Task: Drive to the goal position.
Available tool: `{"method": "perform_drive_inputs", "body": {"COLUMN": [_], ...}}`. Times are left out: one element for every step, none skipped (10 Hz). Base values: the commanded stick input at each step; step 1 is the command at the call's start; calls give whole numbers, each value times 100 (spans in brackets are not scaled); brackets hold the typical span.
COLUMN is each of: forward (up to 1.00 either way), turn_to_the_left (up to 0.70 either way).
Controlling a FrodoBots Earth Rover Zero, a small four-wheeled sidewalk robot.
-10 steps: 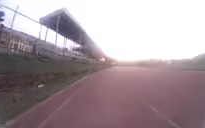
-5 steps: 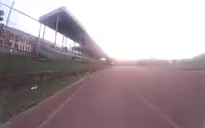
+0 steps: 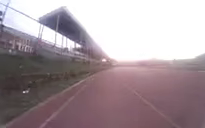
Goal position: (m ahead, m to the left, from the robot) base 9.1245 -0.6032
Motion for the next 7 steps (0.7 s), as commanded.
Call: {"method": "perform_drive_inputs", "body": {"forward": [70, 70, 70, 70, 70, 70, 70], "turn_to_the_left": [0, 0, -7, -32, -35, 0, 0]}}
